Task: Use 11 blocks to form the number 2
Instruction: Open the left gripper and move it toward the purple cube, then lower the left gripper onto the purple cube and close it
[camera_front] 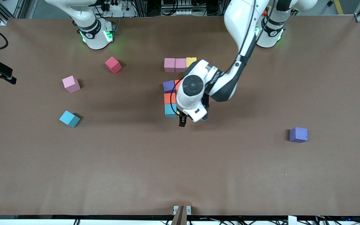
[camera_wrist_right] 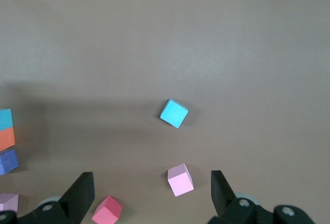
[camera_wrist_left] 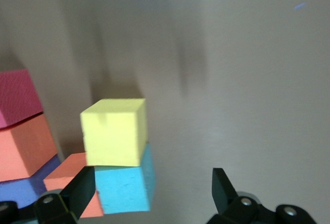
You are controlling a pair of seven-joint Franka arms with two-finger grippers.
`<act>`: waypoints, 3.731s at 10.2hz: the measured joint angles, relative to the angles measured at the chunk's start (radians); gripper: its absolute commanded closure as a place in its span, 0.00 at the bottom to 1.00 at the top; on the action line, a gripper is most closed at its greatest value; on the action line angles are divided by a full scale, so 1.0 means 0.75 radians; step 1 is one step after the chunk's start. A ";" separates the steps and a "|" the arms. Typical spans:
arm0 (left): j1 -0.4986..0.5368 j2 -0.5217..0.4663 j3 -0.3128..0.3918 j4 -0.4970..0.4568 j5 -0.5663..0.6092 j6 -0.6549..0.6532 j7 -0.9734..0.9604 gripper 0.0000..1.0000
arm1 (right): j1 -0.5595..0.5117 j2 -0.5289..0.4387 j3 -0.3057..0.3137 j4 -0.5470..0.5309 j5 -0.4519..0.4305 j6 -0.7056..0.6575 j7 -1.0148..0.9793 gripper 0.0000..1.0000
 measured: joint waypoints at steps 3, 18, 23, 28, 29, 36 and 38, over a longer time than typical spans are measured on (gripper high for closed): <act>0.133 -0.131 0.004 0.005 0.061 -0.023 0.314 0.00 | 0.000 0.000 -0.002 0.000 0.000 0.000 0.000 0.00; 0.888 -0.295 -0.016 -0.154 0.306 -0.199 2.155 0.00 | 0.000 -0.001 -0.003 0.003 0.001 -0.007 0.000 0.00; 1.004 -0.257 -0.019 -0.264 0.307 -0.198 2.335 0.00 | 0.002 -0.001 -0.001 0.003 0.002 -0.011 0.000 0.00; 1.034 -0.235 -0.019 -0.337 0.317 -0.191 2.416 0.00 | 0.000 0.000 -0.003 0.003 0.002 -0.012 0.000 0.00; 1.038 -0.234 -0.019 -0.368 0.343 -0.187 2.478 0.00 | 0.000 0.000 -0.003 0.003 0.002 -0.012 0.000 0.00; 1.054 -0.244 -0.020 -0.572 0.396 0.032 2.609 0.00 | 0.001 0.000 -0.002 0.003 0.002 -0.012 0.000 0.00; 1.069 -0.245 -0.020 -0.573 0.397 0.043 2.639 0.00 | 0.001 0.000 -0.003 0.003 0.002 -0.012 0.000 0.00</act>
